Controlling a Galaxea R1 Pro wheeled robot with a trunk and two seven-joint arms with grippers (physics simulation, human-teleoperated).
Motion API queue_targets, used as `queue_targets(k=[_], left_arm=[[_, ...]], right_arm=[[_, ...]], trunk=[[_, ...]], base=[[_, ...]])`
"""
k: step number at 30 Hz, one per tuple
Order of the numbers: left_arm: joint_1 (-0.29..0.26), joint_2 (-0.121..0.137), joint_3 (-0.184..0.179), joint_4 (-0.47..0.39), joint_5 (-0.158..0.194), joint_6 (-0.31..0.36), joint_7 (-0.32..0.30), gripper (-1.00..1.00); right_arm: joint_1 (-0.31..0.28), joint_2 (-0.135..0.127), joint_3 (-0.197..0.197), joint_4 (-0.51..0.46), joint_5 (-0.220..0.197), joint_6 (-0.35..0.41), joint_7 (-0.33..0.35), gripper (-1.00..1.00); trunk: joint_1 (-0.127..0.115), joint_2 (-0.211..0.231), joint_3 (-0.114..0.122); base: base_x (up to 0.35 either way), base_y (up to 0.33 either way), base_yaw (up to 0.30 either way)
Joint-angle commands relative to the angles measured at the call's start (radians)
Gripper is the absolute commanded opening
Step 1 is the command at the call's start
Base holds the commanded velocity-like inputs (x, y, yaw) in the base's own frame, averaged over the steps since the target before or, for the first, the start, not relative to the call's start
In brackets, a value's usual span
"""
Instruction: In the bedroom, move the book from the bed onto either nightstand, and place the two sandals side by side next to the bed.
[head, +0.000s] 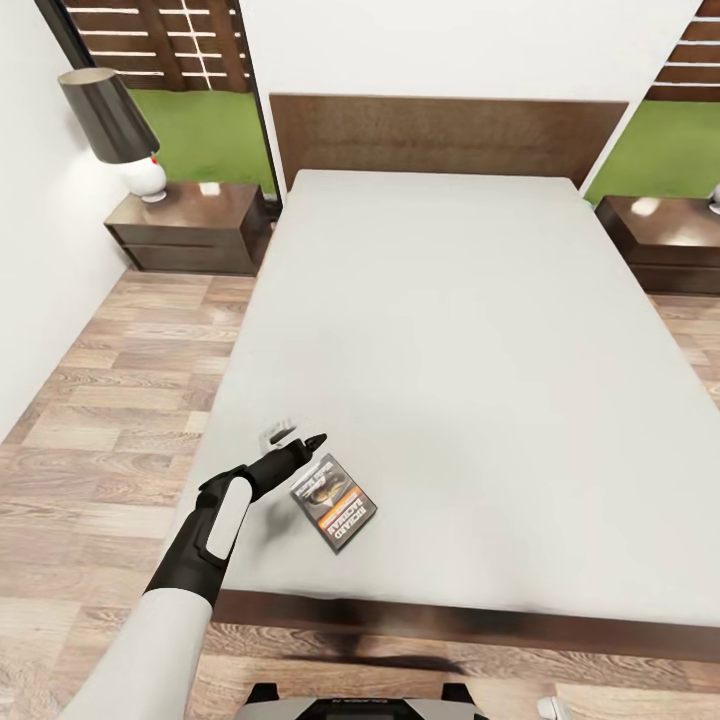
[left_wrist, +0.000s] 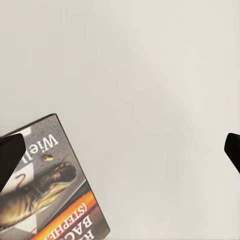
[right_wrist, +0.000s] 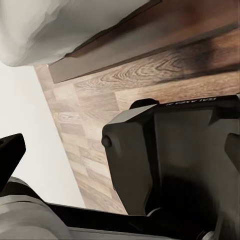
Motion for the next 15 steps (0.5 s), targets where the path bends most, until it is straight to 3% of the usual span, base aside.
queue_targets(k=[1, 15], left_arm=[[-0.001, -0.001, 0.005, -0.001, 0.004, 0.008, -0.003, 1.00], [-0.001, -0.001, 0.005, -0.002, 0.004, 0.009, -0.003, 1.00]], right_arm=[[0.000, 0.000, -0.001, 0.001, -0.001, -0.002, 0.003, 1.00], [0.000, 0.000, -0.001, 0.001, -0.001, -0.002, 0.003, 1.00]], trunk=[[0.004, -0.008, -0.004], [0.058, -0.106, -0.048]], base=[[0.000, 0.000, 0.000], [0.000, 0.000, 0.000]])
